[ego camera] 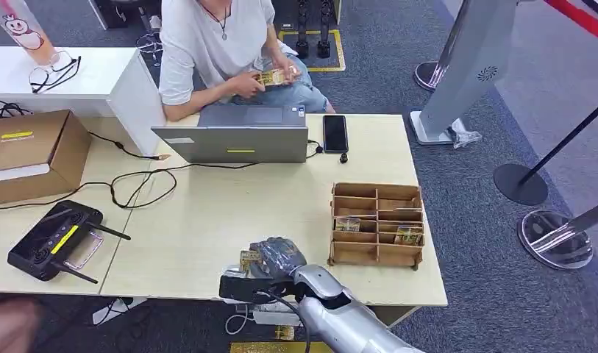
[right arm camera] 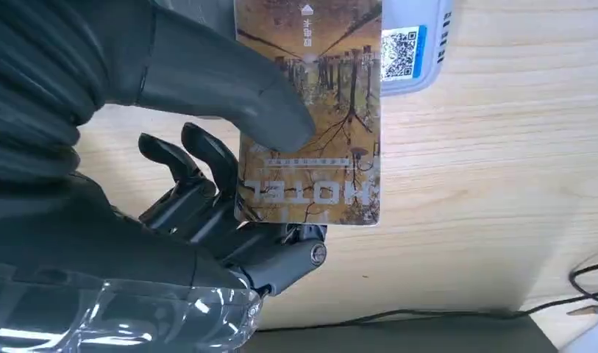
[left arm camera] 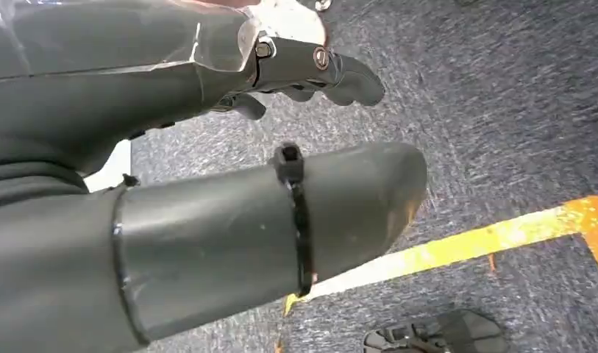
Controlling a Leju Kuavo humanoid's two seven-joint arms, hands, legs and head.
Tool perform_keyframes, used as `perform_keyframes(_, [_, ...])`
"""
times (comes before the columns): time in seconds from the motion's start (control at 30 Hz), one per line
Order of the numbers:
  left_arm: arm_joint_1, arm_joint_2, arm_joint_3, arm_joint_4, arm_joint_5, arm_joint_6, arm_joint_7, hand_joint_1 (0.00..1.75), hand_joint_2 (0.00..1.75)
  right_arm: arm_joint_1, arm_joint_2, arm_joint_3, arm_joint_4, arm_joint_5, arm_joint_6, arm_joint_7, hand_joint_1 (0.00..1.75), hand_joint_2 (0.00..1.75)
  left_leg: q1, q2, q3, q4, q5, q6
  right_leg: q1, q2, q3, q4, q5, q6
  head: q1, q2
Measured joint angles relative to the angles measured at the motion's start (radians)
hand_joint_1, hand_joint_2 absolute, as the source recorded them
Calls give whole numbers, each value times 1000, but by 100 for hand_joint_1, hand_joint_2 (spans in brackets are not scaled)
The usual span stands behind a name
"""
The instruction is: Pass the card to the sensor for recognition and then transmit it.
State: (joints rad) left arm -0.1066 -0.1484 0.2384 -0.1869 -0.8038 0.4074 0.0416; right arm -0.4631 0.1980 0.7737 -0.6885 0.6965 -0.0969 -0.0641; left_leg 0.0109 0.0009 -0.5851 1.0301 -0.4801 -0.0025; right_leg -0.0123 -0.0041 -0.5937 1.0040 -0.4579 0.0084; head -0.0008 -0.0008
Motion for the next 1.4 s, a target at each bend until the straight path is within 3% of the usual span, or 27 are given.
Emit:
perform_keyframes(0.8, [5, 10, 21, 0, -2, -5, -23, 0, 0, 77, -40, -48, -278, 37, -57, -66, 175, 175, 0, 0, 0, 0, 0, 0, 0, 0, 0, 0, 0, 0, 0, 0])
perform_keyframes(1.0, [6, 11, 23, 0, -2, -5, -26, 0, 0, 90, -48, -63, -335, 83, -122, -89, 175, 175, 0, 0, 0, 0, 0, 0, 0, 0, 0, 0, 0, 0, 0, 0])
perform_keyframes(1.4, [7, 11, 40, 0, -8, -4, -36, 0, 0, 100, -54, -106, -414, 269, -334, -92, 175, 175, 0, 0, 0, 0, 0, 0, 0, 0, 0, 0, 0, 0, 0, 0])
